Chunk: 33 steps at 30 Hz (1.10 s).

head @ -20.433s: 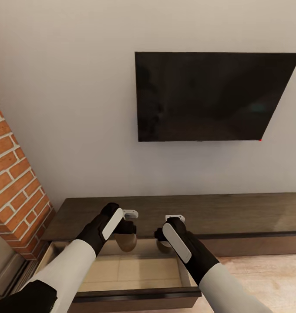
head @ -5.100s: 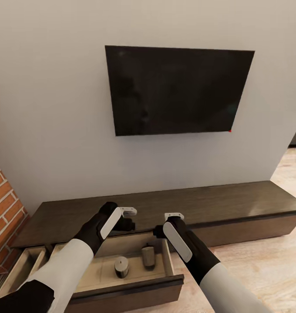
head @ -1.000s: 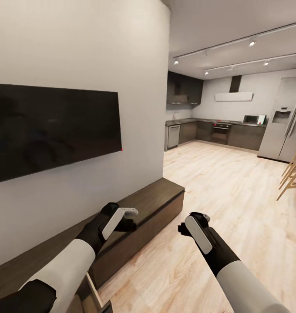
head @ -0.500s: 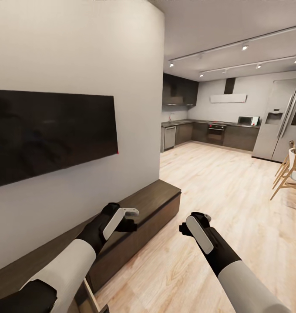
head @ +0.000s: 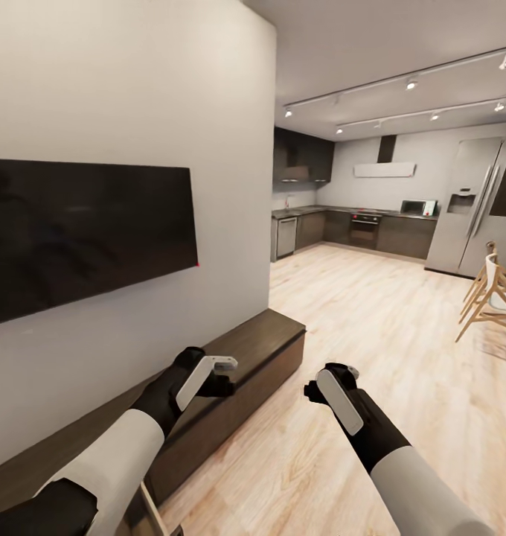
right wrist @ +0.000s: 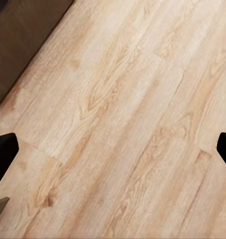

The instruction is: Place each of the two pumpkins and all three candles from the living room inside a cabinet in the living room (use any cabinet), then make sure every cabinet is closed, and position the cauldron so it is next to a table in the living room.

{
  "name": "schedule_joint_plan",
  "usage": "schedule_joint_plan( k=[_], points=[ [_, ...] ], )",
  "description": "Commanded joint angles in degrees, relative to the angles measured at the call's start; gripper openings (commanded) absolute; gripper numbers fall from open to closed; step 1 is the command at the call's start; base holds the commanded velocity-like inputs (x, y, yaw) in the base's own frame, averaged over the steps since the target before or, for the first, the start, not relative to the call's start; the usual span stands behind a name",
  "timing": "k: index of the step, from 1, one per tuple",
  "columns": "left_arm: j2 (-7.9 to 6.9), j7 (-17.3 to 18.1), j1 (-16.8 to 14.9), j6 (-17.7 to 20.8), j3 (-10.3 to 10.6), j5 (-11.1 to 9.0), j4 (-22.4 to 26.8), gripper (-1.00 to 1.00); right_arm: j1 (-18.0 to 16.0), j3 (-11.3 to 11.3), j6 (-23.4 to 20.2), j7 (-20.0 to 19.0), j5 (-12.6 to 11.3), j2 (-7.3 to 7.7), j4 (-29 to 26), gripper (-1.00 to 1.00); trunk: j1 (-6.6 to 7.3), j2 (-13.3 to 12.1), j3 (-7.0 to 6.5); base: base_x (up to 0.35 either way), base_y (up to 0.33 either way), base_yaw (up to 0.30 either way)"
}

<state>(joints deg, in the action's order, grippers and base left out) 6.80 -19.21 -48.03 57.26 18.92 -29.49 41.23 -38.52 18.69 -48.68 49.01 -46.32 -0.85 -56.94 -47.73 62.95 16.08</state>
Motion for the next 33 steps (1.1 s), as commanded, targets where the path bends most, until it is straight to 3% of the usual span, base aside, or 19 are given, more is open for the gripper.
schedule_joint_plan(
  k=[1, 23, 29, 33],
  points=[
    [-0.03, -0.57, -0.04, 0.14, 0.15, -0.61, 0.14, 1.00, -0.07, 0.10, -0.10, 0.58, -0.53, 0.06, -0.03, 1.00, -0.01, 0.05, 0.04, 0.000, 0.000, -0.204],
    [-0.03, -0.49, -0.04, 0.15, 0.15, -0.65, 0.66, 1.00, 0.15, -0.06, 0.06, 0.85, -0.37, 0.75, 0.18, 1.00, -0.01, 0.05, -1.11, 0.000, 0.000, -0.249],
    [-0.03, -0.50, -0.01, 0.10, 0.15, -0.61, 0.72, 1.00, 0.68, -1.67, 0.57, 0.39, -0.24, 2.36, 0.21, 1.00, -0.01, 0.05, -1.45, 0.000, 0.000, -0.245],
    [0.12, -0.51, 0.03, -0.09, 0.24, -0.63, 0.76, 1.00, 3.17, -1.99, 0.76, 0.06, -0.40, 3.83, 0.16, 1.00, -0.01, 0.05, -1.69, 0.000, 0.000, -0.239]
  ],
)
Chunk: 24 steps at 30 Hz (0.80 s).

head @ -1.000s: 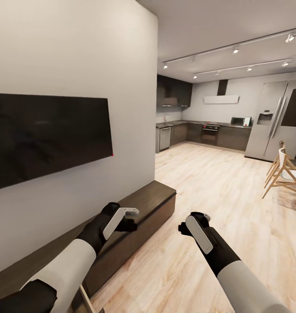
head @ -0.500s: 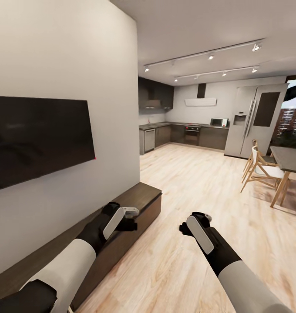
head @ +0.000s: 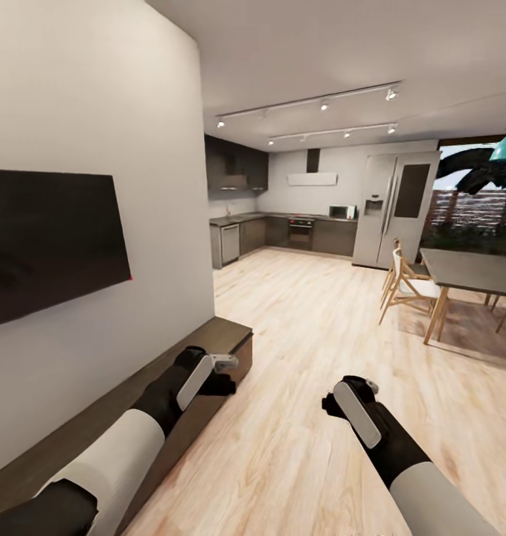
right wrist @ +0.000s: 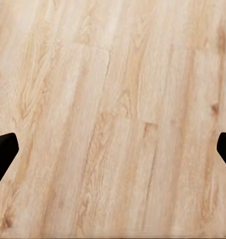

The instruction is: Place each of the two pumpkins and all three candles from the living room inside a cabinet in the living room (use any cabinet), then make sure every cabinet is closed, and position the cauldron so it is next to a table in the living room.

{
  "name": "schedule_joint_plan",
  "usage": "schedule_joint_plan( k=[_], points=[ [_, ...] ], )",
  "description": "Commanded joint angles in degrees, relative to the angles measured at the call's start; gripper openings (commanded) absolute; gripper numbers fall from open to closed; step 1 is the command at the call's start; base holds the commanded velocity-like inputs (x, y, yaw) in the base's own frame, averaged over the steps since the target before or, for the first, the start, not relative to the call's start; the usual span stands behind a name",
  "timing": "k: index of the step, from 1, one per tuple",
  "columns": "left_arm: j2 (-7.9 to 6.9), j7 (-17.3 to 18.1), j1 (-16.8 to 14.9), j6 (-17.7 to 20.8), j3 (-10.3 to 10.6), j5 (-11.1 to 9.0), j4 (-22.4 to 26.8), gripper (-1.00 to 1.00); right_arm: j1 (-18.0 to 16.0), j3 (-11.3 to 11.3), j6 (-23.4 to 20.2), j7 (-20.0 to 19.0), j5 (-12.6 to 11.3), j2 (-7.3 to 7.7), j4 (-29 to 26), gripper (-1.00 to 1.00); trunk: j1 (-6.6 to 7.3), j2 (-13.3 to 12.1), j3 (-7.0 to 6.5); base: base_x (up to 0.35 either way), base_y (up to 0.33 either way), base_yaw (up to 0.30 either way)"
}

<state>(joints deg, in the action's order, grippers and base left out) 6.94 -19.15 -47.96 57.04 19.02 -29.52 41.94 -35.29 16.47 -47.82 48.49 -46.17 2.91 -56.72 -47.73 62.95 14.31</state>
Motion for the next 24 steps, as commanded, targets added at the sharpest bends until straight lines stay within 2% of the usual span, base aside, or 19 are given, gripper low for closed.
schedule_joint_plan(
  k=[1, 5, 8, 11, 12, 13, 18, 20, 21, 23, 24],
  points=[
    [0.03, -0.56, -0.04, -0.08, 0.18, -0.61, 0.06, 1.00, 0.50, 0.12, -0.01, 0.52, -0.58, 0.29, -0.06, 1.00, -0.01, 0.05, 0.02, 0.000, 0.000, -0.240],
    [0.35, -0.55, -0.01, -2.88, 0.36, -0.62, -0.36, 1.00, 3.73, -3.29, 3.58, 0.26, -0.65, 0.93, -0.06, 1.00, -0.01, 0.05, -0.18, 0.000, 0.000, -0.246],
    [0.36, -0.54, 0.39, -5.03, 1.80, -0.60, -0.56, 1.00, 6.55, -5.50, 8.35, -0.19, -0.34, 1.16, 0.09, 1.00, -0.01, 0.05, -0.33, 0.000, 0.000, -0.250],
    [0.28, -0.54, 0.60, -8.24, 3.94, -0.59, -0.70, 1.00, 7.79, -6.05, 10.90, -0.80, -0.11, 1.43, 0.15, 1.00, -0.01, 0.05, -0.47, 0.000, 0.000, -0.253],
    [0.25, -0.54, 0.69, -10.20, 5.73, -0.59, -0.90, 1.00, 8.26, -6.22, 11.96, -1.09, 0.00, 1.73, 0.17, 1.00, -0.01, 0.05, -0.51, 0.000, 0.000, -0.259],
    [0.25, -0.54, 0.74, -10.97, 6.57, -0.60, -0.98, 1.00, 8.46, -6.29, 12.37, -1.22, 0.04, 1.94, 0.18, 1.00, -0.01, 0.05, -0.56, 0.000, 0.000, -0.261],
    [0.26, -0.22, 2.31, -14.39, 8.99, -0.67, -1.41, 1.00, 10.46, -6.45, 13.92, -1.66, 0.06, 2.96, 0.26, 1.00, -0.01, 0.05, -0.79, 0.000, 0.000, -0.264],
    [0.13, 0.81, 4.19, -18.15, 9.62, -0.56, -2.12, 1.00, 12.13, -6.43, 17.38, -1.79, 0.10, 3.38, 0.34, 1.00, -0.01, 0.05, -0.89, 0.000, 0.000, -0.265],
    [0.05, 1.52, 5.03, -20.77, 9.93, -0.47, -3.41, 1.00, 13.11, -6.34, 20.43, -1.85, 0.09, 3.52, 0.49, 1.00, -0.01, 0.05, -0.94, 0.000, 0.000, -0.264],
    [0.00, 2.14, 5.58, -23.38, 10.20, -0.40, -5.43, 1.00, 14.00, -6.20, 23.07, -1.90, 0.07, 3.57, 0.71, 1.00, -0.01, 0.05, -1.04, 0.000, 0.000, -0.263],
    [-0.03, 2.80, 5.93, -26.49, 10.45, -0.35, -8.05, 1.00, 14.81, -5.84, 24.98, -2.02, 0.07, 3.51, 0.91, 1.00, -0.01, 0.05, -1.10, 0.000, 0.000, -0.254]
  ],
)
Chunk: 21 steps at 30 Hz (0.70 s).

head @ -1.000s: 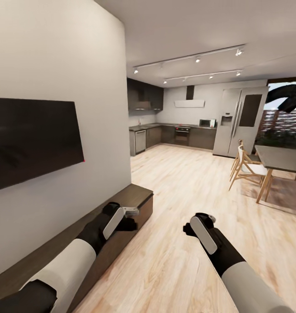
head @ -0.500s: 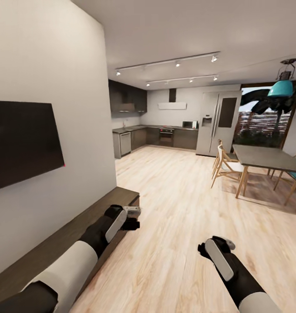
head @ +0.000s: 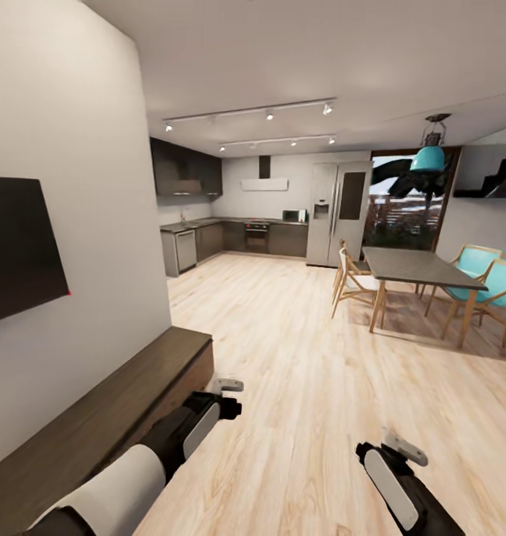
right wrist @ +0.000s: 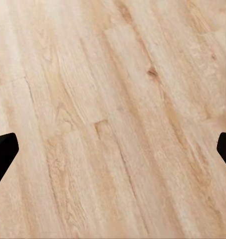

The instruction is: Place each of the two pumpkins and all three candles from the living room inside a cabinet in the living room (use any cabinet), then make sure every cabinet is closed, and position the cauldron so it is next to a table in the living room.

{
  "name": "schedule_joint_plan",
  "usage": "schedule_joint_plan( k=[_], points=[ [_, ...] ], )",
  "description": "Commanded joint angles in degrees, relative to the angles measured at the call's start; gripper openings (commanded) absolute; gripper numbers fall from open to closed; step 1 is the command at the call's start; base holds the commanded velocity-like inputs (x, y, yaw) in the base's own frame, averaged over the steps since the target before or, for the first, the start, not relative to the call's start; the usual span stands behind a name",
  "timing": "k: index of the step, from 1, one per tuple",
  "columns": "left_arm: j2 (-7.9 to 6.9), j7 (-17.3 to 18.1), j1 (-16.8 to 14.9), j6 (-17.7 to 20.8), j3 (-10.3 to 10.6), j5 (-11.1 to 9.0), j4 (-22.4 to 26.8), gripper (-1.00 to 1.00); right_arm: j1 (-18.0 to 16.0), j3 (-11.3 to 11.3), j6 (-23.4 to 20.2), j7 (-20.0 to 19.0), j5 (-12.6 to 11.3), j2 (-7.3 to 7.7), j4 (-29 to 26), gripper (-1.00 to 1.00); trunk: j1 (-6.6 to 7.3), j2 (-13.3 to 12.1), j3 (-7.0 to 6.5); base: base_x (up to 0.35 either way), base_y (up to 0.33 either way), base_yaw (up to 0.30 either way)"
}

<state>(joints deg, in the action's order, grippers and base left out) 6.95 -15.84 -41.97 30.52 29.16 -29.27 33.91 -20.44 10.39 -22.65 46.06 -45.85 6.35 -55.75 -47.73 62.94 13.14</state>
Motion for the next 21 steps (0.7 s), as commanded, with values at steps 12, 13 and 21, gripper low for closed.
schedule_joint_plan(
  k=[12, 13, 21],
  points=[
    [0.07, 4.04, 1.78, -12.22, 0.88, -0.54, -9.66, 1.00, 3.78, 2.48, 6.66, -6.50, 0.02, 0.31, 3.37, 1.00, -0.01, 0.06, -0.67, 0.000, 0.000, -0.236],
    [0.05, 4.12, 1.93, -12.42, 0.89, -0.53, -9.75, 1.00, 3.86, 2.51, 6.78, -6.68, 0.02, 0.32, 3.60, 1.00, -0.01, 0.06, -0.73, 0.000, 0.000, -0.229],
    [-0.08, 4.43, 2.56, -15.04, 1.29, -0.47, -10.08, 1.00, 4.17, 2.67, 10.82, -8.39, -0.02, 0.21, 7.87, 1.00, -0.01, 0.06, -1.25, 0.001, -0.001, -0.229]
  ],
)
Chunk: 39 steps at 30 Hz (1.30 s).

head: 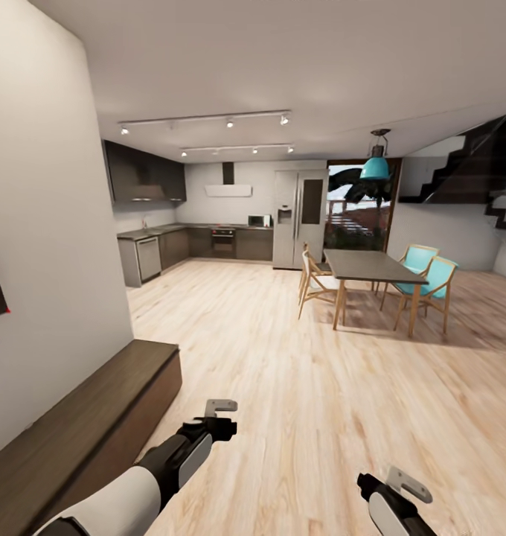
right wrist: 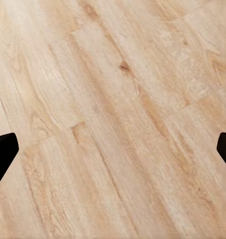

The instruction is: Place each of the two pumpkins and all three candles from the living room inside a cabinet in the living room (use any cabinet), then make sure every cabinet is closed, and position the cauldron so it is next to a table in the living room.

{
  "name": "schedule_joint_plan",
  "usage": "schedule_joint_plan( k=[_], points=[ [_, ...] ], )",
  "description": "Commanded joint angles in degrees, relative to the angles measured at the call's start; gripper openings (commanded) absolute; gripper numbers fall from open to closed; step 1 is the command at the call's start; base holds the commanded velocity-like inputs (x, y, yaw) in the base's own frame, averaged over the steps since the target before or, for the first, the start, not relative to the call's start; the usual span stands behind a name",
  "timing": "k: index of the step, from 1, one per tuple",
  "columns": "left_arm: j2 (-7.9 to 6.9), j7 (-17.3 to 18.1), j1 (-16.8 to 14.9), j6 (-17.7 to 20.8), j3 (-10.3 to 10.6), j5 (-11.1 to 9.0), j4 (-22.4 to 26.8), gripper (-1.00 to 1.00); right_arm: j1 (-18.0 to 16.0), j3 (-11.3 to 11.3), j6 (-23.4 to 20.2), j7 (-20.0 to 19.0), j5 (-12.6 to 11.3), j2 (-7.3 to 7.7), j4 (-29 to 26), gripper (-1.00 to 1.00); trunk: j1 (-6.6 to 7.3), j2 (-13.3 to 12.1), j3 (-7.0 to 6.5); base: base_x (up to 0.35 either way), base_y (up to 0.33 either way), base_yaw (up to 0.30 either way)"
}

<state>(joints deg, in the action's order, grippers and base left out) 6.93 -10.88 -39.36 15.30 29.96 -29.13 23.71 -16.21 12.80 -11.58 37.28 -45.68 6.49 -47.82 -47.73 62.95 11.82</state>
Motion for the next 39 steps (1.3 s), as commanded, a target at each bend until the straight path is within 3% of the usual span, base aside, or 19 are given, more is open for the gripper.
schedule_joint_plan(
  k=[1, 8, 19, 39],
  points=[
    [-0.06, -0.51, -0.04, 0.15, 0.55, -0.60, 0.12, 1.00, -0.06, 0.28, -0.03, -0.06, -0.18, 0.08, 0.16, 1.00, -0.01, 0.05, 0.01, 0.015, -0.015, -0.229],
    [-0.07, -0.46, 0.62, -0.60, 0.85, -0.59, 0.17, 1.00, -0.05, 0.22, 0.76, -3.41, -0.12, 0.18, 1.05, 1.00, -0.01, 0.05, -0.43, 0.093, -0.067, -0.229],
    [0.01, -0.53, 1.11, -2.42, 3.05, -0.58, 0.20, 1.00, -0.04, 0.21, 0.93, -3.87, -0.11, 0.13, 1.22, 1.00, -0.01, 0.05, -1.14, 0.217, -0.144, -0.229],
    [-0.13, -0.54, 1.13, -3.22, 3.44, -0.58, 0.20, 1.00, -0.04, 0.21, 1.06, -3.91, -0.20, 0.05, 1.50, 1.00, -0.01, 0.05, -2.42, 0.287, -0.096, -0.229]
  ],
)
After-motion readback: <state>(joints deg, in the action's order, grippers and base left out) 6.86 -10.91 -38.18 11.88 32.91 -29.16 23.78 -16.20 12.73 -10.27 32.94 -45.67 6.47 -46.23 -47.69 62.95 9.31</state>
